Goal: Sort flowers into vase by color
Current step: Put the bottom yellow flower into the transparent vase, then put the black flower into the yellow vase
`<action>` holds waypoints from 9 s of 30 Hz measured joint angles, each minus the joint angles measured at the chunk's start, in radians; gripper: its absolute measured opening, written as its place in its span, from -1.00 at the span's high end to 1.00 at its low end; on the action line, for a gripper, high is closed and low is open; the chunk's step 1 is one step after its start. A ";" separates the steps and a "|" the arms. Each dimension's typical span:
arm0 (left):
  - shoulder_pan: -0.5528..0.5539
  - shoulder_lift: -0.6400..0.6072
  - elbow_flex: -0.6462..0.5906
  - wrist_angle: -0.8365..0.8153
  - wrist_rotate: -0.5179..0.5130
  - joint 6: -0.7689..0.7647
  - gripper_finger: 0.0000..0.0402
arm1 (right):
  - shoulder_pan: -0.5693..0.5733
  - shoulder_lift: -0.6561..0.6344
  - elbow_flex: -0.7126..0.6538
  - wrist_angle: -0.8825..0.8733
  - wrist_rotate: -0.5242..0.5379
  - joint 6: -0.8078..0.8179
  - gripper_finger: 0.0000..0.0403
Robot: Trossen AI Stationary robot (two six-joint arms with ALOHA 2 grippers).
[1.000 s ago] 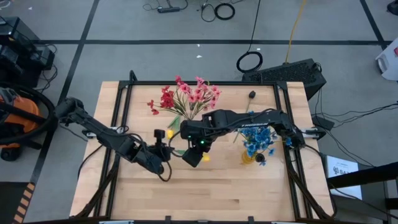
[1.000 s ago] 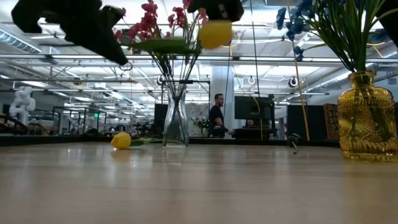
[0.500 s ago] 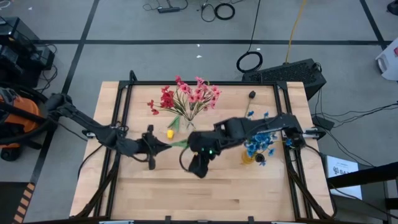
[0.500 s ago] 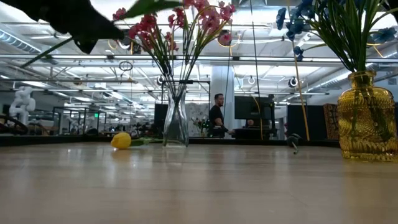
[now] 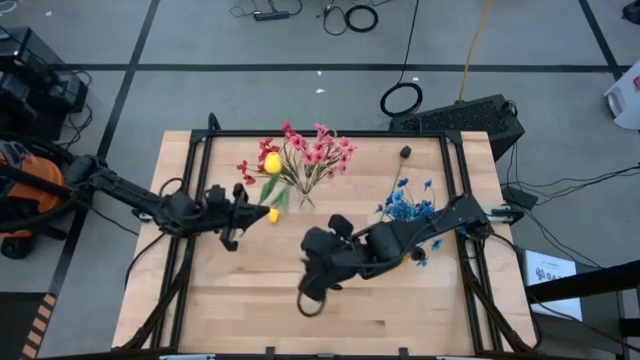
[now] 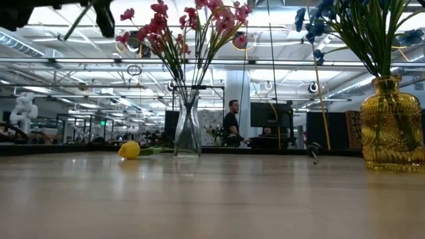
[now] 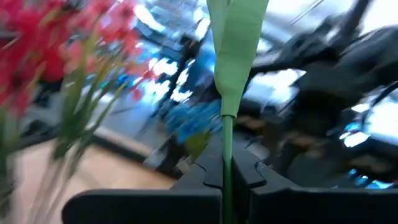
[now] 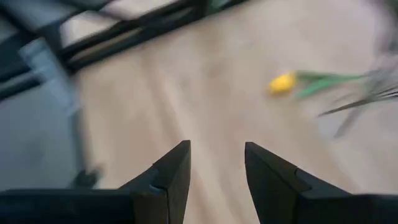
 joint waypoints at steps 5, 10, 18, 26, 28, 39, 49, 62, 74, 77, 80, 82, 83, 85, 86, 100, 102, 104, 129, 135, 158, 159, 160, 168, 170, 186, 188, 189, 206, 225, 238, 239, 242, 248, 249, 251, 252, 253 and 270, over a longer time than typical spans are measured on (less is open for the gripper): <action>-0.013 0.006 0.006 0.121 0.057 -0.001 1.00 | -0.033 0.021 0.000 0.240 0.122 -0.070 0.30; -0.059 0.048 0.056 0.149 0.064 0.011 1.00 | -0.066 0.016 0.001 0.471 0.125 -0.241 0.30; -0.109 0.184 0.183 0.146 0.052 0.098 1.00 | -0.101 0.000 0.002 0.538 0.116 -0.291 0.30; -0.114 0.250 0.234 0.143 0.056 0.107 1.00 | -0.103 -0.002 0.002 0.580 0.068 -0.335 0.30; -0.114 0.252 0.236 0.147 0.056 0.107 1.00 | -0.103 -0.002 0.002 0.581 0.071 -0.340 0.30; -0.114 0.252 0.236 0.151 0.056 0.108 1.00 | -0.085 -0.031 0.001 0.581 0.105 -0.387 0.68; -0.114 0.252 0.236 0.142 0.056 0.108 1.00 | -0.088 -0.032 0.001 0.581 0.073 -0.403 0.93; -0.113 0.252 0.236 0.079 0.057 0.050 0.76 | -0.094 -0.032 0.001 0.545 0.066 -0.396 0.99; -0.112 0.193 0.236 -0.082 0.066 0.057 0.53 | -0.096 -0.031 0.001 0.419 0.014 -0.307 1.00; -0.112 0.175 0.236 -0.135 0.067 0.055 0.53 | -0.096 -0.030 0.001 0.414 0.014 -0.301 1.00; -0.112 0.176 0.245 -0.182 0.067 0.055 0.53 | -0.098 -0.031 0.001 0.415 0.014 -0.301 1.00; -0.112 0.176 0.260 -0.222 0.067 0.054 0.53 | -0.098 -0.030 0.001 0.410 0.009 -0.300 1.00; -0.112 0.176 0.269 -0.238 0.067 0.054 0.53 | -0.100 -0.030 0.001 0.406 -0.001 -0.297 1.00; -0.112 0.176 0.280 -0.258 0.067 0.054 0.53 | -0.101 -0.030 0.001 0.405 -0.011 -0.291 1.00; -0.112 0.176 0.283 -0.258 0.067 0.054 0.53 | -0.102 -0.030 0.001 0.403 -0.011 -0.290 1.00; -0.091 0.176 0.286 -0.309 0.069 0.055 0.83 | -0.107 -0.031 0.001 0.356 -0.012 -0.267 0.98; -0.087 0.176 0.286 -0.312 0.076 0.054 0.94 | -0.108 -0.031 0.001 0.352 -0.009 -0.267 0.94; -0.086 0.176 0.286 -0.309 0.078 0.057 0.94 | -0.108 -0.031 0.001 0.353 -0.008 -0.267 0.90; 0.071 0.169 0.286 -0.321 0.181 0.157 0.98 | -0.040 -0.327 0.001 -0.342 0.183 -0.002 0.50; 0.096 0.213 0.286 -0.260 0.172 0.318 0.98 | 0.036 -0.415 -0.003 -0.459 0.289 0.011 0.51; 0.292 0.492 0.286 0.091 -0.131 0.449 0.98 | 0.105 -1.138 -0.949 0.021 0.302 -0.086 0.51; 0.296 0.508 0.286 0.103 -0.130 0.448 0.98 | 0.105 -1.163 -0.987 0.048 0.301 -0.088 0.51; 0.299 0.525 0.286 0.112 -0.130 0.448 0.98 | 0.105 -1.188 -1.019 0.071 0.300 -0.089 0.51; 0.306 0.665 0.286 0.218 -0.170 0.445 0.98 | 0.105 -1.316 -1.169 0.228 0.227 -0.110 0.51; 0.306 0.687 0.286 0.227 -0.169 0.437 0.98 | 0.105 -1.328 -1.176 0.237 0.224 -0.111 0.51; 0.294 0.731 0.285 0.169 -0.183 0.305 0.65 | 0.105 -1.333 -1.176 0.238 0.224 -0.163 0.51; 0.288 0.723 0.285 0.184 -0.190 0.319 0.64 | 0.105 -1.333 -1.176 0.238 0.224 -0.164 0.51; 0.285 0.721 0.285 0.192 -0.198 0.319 0.64 | 0.105 -1.333 -1.176 0.238 0.224 -0.164 0.51; 0.241 0.722 0.285 0.271 -0.383 0.345 0.64 | 0.105 -1.333 -1.176 0.244 0.224 -0.137 0.51; 0.027 0.722 0.359 0.276 -0.602 0.460 0.64 | 0.105 -1.347 -1.175 0.260 0.232 -0.138 0.51; -0.111 0.722 0.534 0.162 -0.835 0.638 0.64 | 0.103 -1.379 -1.175 0.260 0.354 -0.042 0.51; -0.116 0.721 0.537 0.162 -0.827 0.637 0.64 | 0.102 -1.374 -1.175 0.260 0.365 -0.029 0.51; -0.122 0.721 0.537 0.101 -0.755 0.593 0.64 | 0.102 -1.357 -1.175 0.260 0.387 -0.008 0.51; -0.064 0.722 0.537 -0.222 -0.473 0.161 0.64 | 0.075 -1.311 -1.175 0.264 0.415 0.031 0.51; -0.050 0.722 0.537 -0.275 -0.435 0.099 0.64 | 0.066 -1.305 -1.175 0.270 0.415 0.046 0.51; -0.021 0.722 0.537 -0.369 -0.356 0.017 0.64 | 0.041 -1.296 -1.175 0.278 0.415 0.065 0.51; -0.008 0.722 0.537 -0.409 -0.314 -0.015 0.64 | 0.026 -1.291 -1.175 0.282 0.414 0.068 0.51; 0.006 0.722 0.537 -0.449 -0.273 -0.049 0.64 | 0.009 -1.286 -1.175 0.287 0.414 0.072 0.51; 0.074 0.722 0.533 -0.935 -0.011 -0.258 0.64 | -0.590 -1.006 -0.898 0.198 0.035 -0.165 0.67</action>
